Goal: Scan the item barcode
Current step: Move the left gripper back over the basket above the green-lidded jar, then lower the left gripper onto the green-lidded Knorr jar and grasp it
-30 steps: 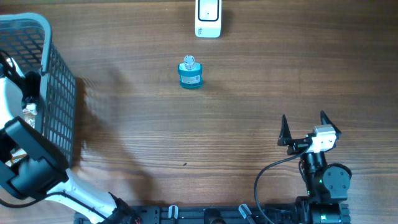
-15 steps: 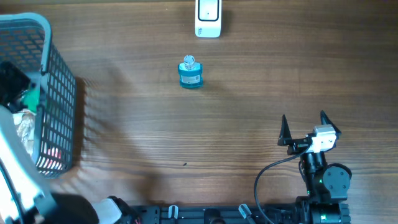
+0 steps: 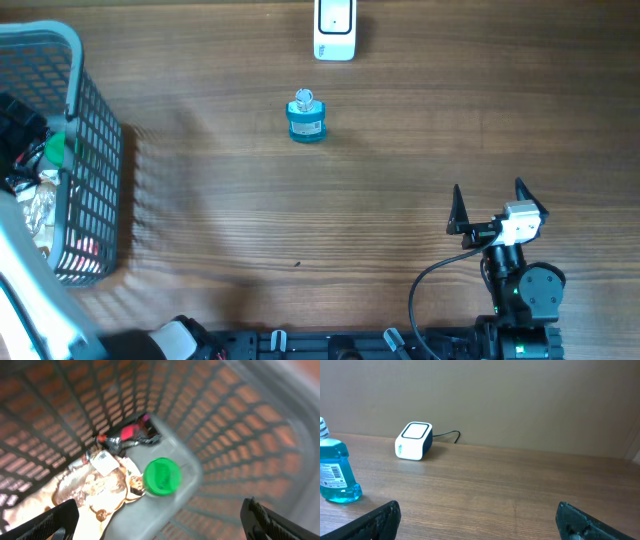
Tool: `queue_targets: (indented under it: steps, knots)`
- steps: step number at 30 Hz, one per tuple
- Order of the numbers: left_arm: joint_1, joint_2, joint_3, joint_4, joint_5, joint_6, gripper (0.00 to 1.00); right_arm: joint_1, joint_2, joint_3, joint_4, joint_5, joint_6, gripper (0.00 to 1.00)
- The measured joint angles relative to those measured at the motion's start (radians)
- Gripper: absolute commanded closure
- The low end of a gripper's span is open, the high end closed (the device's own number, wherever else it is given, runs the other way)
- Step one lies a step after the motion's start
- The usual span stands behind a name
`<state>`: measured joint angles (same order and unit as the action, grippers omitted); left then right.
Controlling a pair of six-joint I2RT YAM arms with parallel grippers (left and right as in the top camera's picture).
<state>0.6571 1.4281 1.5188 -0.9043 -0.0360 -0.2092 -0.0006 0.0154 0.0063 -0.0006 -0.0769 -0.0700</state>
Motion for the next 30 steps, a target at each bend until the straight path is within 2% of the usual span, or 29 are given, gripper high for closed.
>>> queue_targets:
  steps: [4,12,23,30]
  knots:
    - [0.04,0.178,0.0,0.031,-0.004,-0.041,0.0,0.0,0.0,0.0,0.0,0.0,0.0,0.0]
    - [0.03,0.422,0.0,0.109,0.037,-0.043,0.0,0.0,0.0,0.0,0.0,0.0,0.0,0.0]
    - [-0.06,0.47,0.0,0.179,0.051,-0.028,0.0,0.0,0.0,0.0,0.0,0.0,0.0,0.0]
    - [-0.061,0.524,0.0,0.136,0.042,-0.028,0.01,0.0,0.0,0.0,0.0,0.0,0.0,0.0]
